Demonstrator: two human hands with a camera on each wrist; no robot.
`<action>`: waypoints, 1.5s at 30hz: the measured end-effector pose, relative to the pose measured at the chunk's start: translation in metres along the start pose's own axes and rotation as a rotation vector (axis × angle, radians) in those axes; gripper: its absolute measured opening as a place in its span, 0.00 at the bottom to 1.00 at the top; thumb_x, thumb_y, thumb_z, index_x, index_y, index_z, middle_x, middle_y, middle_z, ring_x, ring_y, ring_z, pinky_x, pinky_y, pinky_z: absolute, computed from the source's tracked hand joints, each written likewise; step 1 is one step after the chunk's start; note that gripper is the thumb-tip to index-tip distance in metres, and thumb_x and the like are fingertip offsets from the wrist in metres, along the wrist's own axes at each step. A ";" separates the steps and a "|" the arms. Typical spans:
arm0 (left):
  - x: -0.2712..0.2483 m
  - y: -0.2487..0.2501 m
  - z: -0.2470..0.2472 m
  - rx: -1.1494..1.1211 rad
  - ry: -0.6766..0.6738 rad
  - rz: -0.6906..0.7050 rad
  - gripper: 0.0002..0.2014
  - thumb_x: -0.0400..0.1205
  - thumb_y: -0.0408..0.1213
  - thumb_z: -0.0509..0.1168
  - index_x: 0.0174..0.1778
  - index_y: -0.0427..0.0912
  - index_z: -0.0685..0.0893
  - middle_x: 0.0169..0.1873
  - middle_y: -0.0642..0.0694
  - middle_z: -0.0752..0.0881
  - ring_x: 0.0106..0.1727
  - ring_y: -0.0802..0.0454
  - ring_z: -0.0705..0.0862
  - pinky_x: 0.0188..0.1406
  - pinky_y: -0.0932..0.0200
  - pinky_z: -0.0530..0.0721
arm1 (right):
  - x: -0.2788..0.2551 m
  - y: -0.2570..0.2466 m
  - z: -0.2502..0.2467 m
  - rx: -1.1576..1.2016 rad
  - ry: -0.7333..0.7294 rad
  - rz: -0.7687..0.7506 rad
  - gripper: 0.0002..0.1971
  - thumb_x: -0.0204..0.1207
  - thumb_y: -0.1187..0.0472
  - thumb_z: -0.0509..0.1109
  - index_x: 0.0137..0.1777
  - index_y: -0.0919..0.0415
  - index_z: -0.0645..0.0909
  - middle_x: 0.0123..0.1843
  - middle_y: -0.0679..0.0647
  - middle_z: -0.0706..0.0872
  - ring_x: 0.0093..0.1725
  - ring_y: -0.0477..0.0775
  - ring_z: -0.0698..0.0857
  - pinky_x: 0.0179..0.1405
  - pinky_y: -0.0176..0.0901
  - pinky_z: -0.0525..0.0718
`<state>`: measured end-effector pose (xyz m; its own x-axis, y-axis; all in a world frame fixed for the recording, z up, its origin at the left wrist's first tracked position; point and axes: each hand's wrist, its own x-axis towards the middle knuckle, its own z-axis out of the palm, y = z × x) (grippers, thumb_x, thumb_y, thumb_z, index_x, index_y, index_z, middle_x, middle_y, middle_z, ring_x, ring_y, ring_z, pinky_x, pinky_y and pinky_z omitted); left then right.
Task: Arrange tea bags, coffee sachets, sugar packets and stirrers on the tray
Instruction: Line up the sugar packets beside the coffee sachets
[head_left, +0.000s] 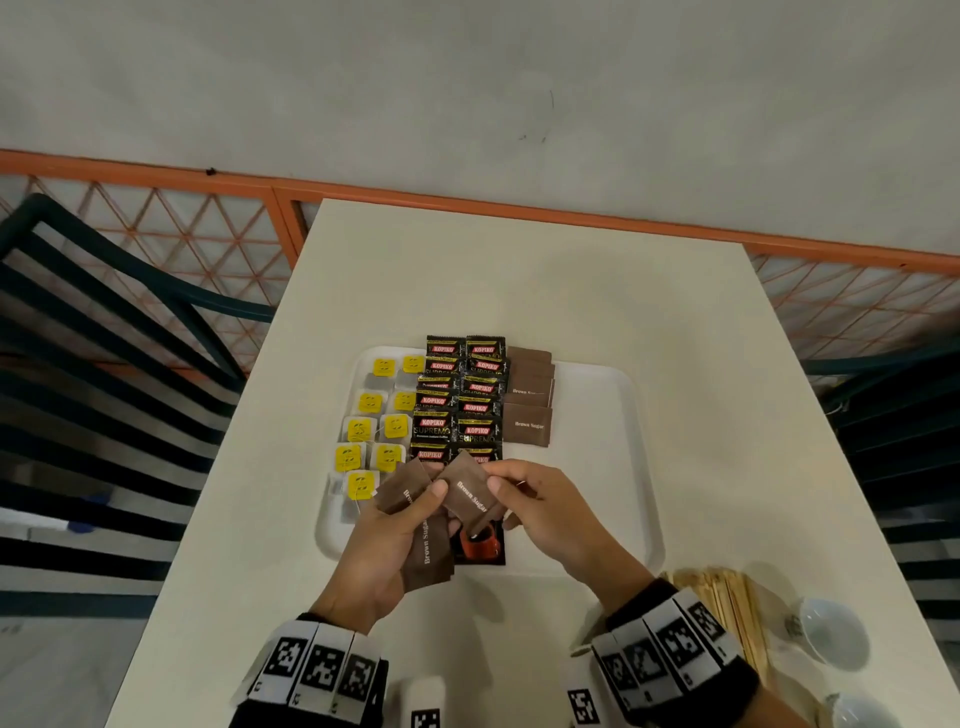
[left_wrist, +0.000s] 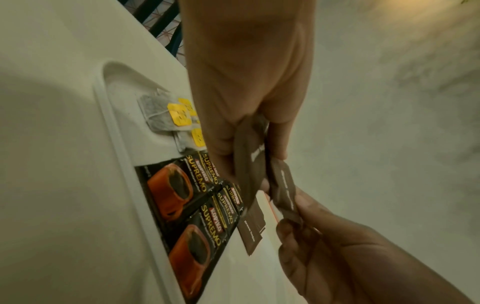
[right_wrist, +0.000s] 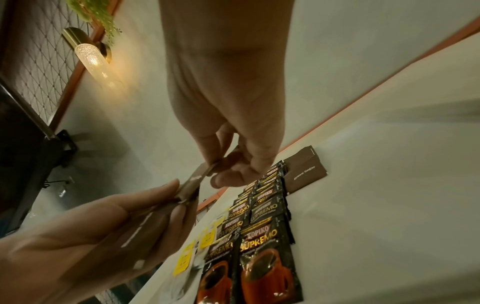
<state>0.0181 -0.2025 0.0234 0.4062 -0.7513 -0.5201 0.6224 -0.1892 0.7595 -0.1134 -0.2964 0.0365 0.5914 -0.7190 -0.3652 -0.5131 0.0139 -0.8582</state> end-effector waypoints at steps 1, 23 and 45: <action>-0.002 0.000 0.000 0.015 -0.016 -0.002 0.06 0.77 0.26 0.66 0.46 0.39 0.85 0.32 0.40 0.90 0.30 0.49 0.88 0.27 0.59 0.87 | -0.002 0.001 -0.001 -0.028 0.007 -0.008 0.15 0.82 0.63 0.60 0.66 0.58 0.79 0.56 0.54 0.81 0.41 0.42 0.81 0.30 0.22 0.79; -0.015 -0.008 -0.014 -0.103 0.072 -0.039 0.14 0.79 0.24 0.62 0.52 0.48 0.83 0.31 0.43 0.90 0.24 0.49 0.86 0.25 0.60 0.86 | 0.033 0.045 -0.031 0.337 0.361 0.181 0.06 0.78 0.67 0.66 0.52 0.60 0.81 0.36 0.51 0.84 0.36 0.49 0.81 0.35 0.37 0.79; -0.010 0.001 0.000 -0.166 0.041 -0.123 0.07 0.79 0.26 0.64 0.50 0.37 0.84 0.36 0.37 0.90 0.29 0.47 0.89 0.28 0.57 0.88 | 0.008 0.011 -0.010 -0.043 0.162 0.029 0.17 0.79 0.47 0.61 0.60 0.55 0.79 0.49 0.43 0.83 0.50 0.44 0.82 0.48 0.34 0.75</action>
<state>0.0144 -0.1956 0.0294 0.3445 -0.7021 -0.6231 0.7696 -0.1689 0.6158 -0.1207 -0.3095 0.0275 0.4700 -0.8212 -0.3238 -0.5563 0.0093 -0.8309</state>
